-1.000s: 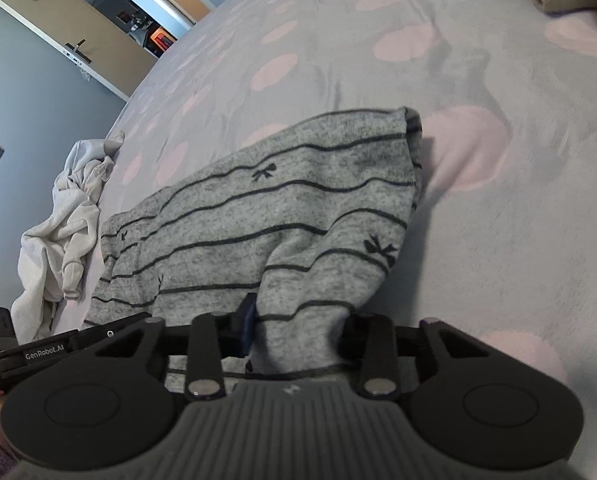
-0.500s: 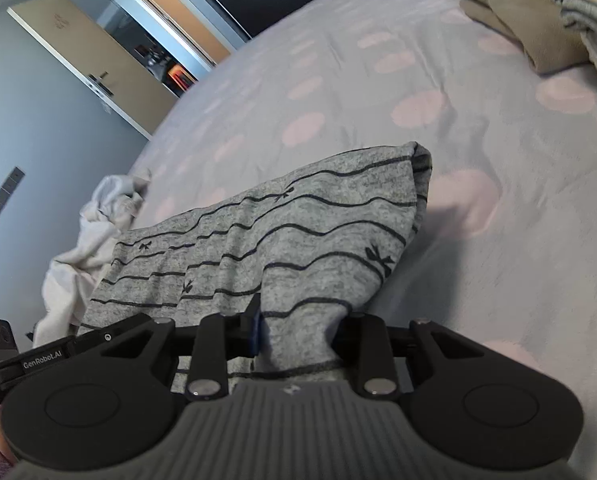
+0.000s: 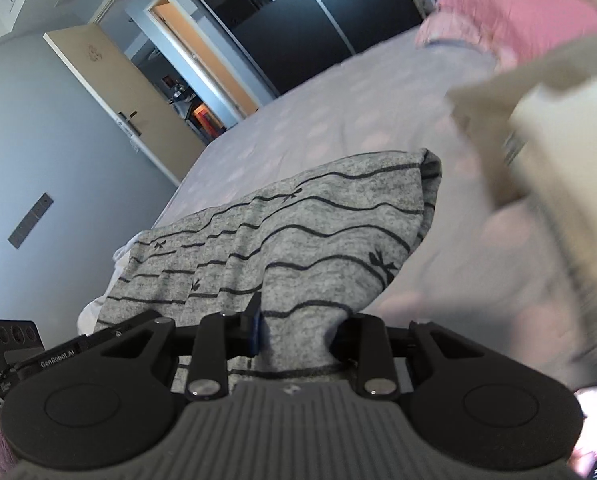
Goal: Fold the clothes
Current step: 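Carry the folded pants with both grippers toward the clothes stack, then lower the pants onto the clothes stack and open both grippers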
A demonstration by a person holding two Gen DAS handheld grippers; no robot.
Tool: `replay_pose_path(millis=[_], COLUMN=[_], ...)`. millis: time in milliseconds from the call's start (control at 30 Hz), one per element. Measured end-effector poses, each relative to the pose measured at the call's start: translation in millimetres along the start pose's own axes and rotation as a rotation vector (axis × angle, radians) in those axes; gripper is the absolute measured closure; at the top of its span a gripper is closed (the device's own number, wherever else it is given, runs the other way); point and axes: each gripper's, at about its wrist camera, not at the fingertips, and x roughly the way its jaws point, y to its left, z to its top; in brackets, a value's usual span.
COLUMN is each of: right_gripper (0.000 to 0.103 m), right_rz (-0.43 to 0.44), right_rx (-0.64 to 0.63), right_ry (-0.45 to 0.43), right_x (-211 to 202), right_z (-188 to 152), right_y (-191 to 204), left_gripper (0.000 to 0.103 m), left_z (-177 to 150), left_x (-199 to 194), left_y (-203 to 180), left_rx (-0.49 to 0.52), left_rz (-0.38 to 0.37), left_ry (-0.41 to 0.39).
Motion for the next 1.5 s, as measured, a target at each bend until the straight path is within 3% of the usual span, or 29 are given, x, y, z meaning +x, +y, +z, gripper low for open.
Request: replay_pose_path(millis=[333,567,833,1200,1400,1500], right_gripper=[0.072,0.072,0.072,0.07,0.05,0.05], right_rz=[-0.135,-0.182,-0.211,-0.236,-0.358,-0.425], right_rx=[-0.032,-0.058,-0.054,0.036,0.076,0.072], right_ry=[-0.128,-0.155,-0.128,-0.062,-0.017,-0.051], right_x=[-127,-166,-162,-116,-94,-106], right_z=[104,142,160,127,119,123], right_y=[-68,-130,-209,-295,-293,-283], left_gripper=[0.08,0.08,0.08,0.08,0.076,0.07], left_z=[48,41,10,-29,-31,-24], left_x=[112,183,244,297,303,291], left_y=[-120,-171,-183,-154,-155,-160], left_rx=[0.056,0.061,0.039,0.01,0.089,0.088], left_rz=[-0.212,-0.264,-0.263,-0.219,-0.16,-0.15], left_ry=[-0.034,-0.008,0.054,0.166,0.215,0.232])
